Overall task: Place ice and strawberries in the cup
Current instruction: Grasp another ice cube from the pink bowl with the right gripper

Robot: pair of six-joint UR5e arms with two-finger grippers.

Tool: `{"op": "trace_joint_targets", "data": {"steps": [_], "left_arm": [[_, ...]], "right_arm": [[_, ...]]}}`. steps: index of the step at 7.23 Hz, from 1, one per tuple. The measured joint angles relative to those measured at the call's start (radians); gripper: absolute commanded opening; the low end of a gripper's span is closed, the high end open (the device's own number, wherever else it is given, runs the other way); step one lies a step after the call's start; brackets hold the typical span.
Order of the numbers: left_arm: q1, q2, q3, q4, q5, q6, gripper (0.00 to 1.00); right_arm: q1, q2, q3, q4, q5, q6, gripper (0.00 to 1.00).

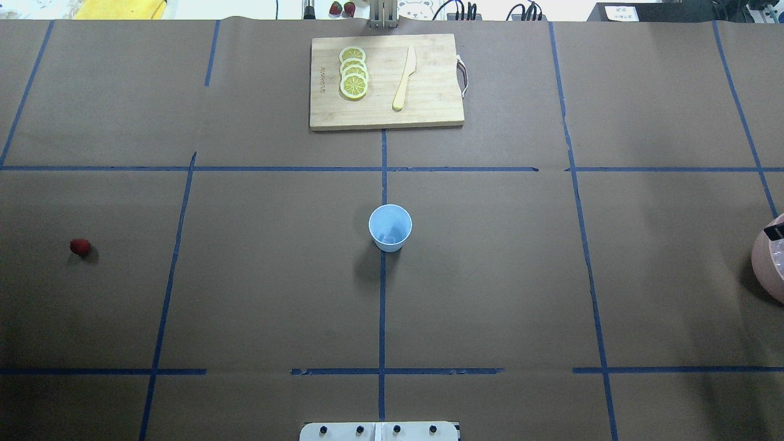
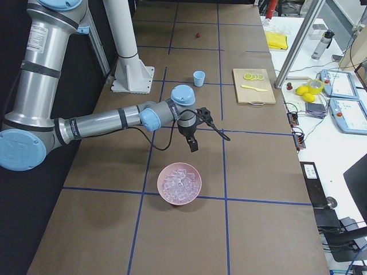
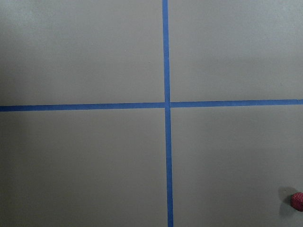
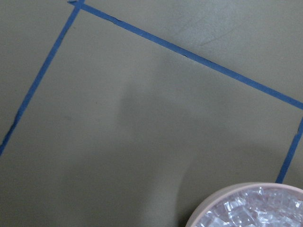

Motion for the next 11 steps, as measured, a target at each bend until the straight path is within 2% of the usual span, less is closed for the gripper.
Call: {"op": "trace_joint_targets", "data": {"steps": [2,3,5,11], "left_arm": [[-0.001,0.001,-0.005,0.0,0.001,0.0,1.0],[-0.001,0.001,-0.007,0.001,0.0,0.0,1.0],[0.0,0.002,-0.012,0.001,0.0,0.0,1.0],[0.0,0.002,-0.014,0.001,0.001,0.0,1.0]], "right_arm": [[0.067,-0.044,-0.136,0.146,0.085,-0.029,0.97],[0.097,-0.049,-0.178,0.185,0.111,-0.032,0.88],[0.115,-0.055,-0.204,0.203,0.084,-0.04,0.69],[0.049,-0.085,-0.214,0.203,0.032,-0.076,0.63]]}}
